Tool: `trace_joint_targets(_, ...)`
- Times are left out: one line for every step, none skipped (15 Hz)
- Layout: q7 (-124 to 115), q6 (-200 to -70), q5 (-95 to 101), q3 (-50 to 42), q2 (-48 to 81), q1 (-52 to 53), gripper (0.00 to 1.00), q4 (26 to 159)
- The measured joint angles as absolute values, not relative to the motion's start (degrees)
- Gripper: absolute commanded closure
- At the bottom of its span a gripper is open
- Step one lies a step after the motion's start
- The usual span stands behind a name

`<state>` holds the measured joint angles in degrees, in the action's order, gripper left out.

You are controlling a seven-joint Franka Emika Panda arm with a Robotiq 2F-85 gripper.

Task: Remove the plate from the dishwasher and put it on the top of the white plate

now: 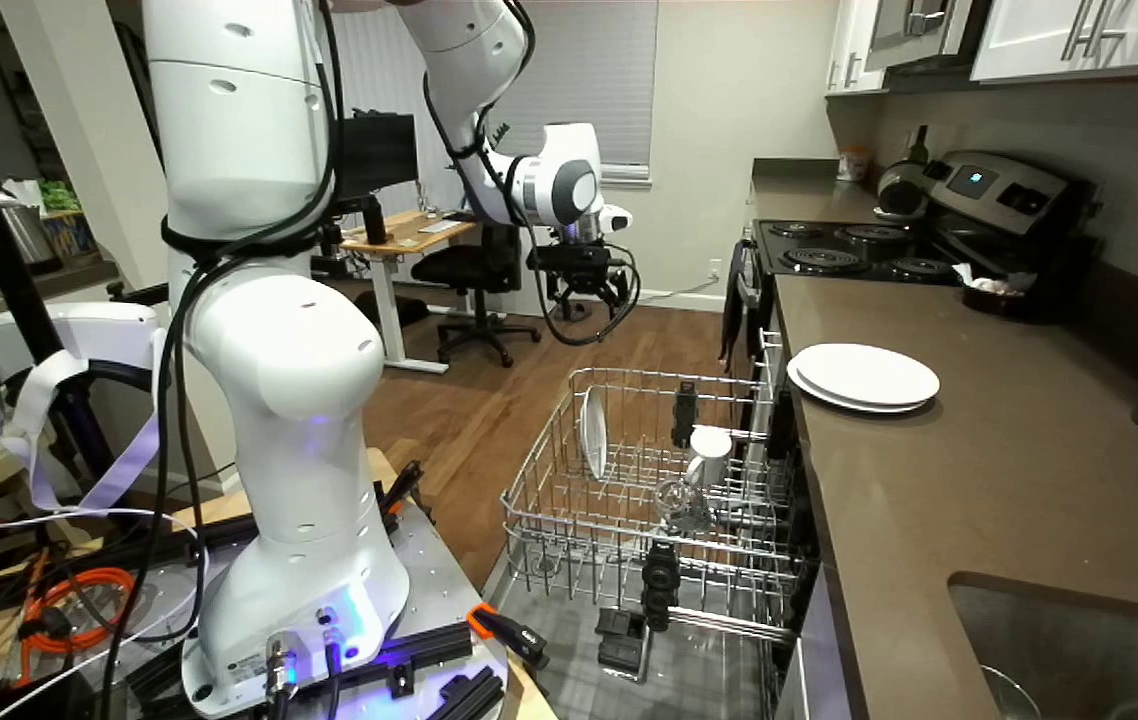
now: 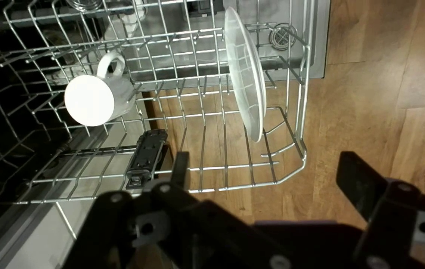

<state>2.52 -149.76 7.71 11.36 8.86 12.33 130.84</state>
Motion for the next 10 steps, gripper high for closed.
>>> trace_joint_targets(1.9,-150.7,8.3,11.2,9.9,12.4,0.0,130.8)
trace_joint_targets(1.4,-152.0,9.1,11.0,11.2,12.5,0.0,130.8)
trace_joint_targets(0.6,-153.5,10.4,10.6,12.7,12.9,0.0,130.8)
trace_joint_targets(-0.3,-155.2,12.3,10.0,14.4,13.3,0.0,130.8)
trace_joint_targets(-0.6,-156.7,13.4,9.4,16.1,13.8,0.0,130.6)
trace_joint_targets(-0.6,-157.9,13.7,9.1,17.9,13.9,0.0,130.2)
trace_joint_targets(-0.2,-158.5,13.7,9.2,19.9,13.9,0.0,129.4)
trace_joint_targets(0.5,-158.5,13.3,9.5,22.0,13.8,0.0,128.3)
trace_joint_targets(1.9,-158.5,12.5,10.0,24.1,13.5,0.0,127.0)
trace_joint_targets(3.6,-158.5,11.2,10.7,26.3,13.0,0.0,125.5)
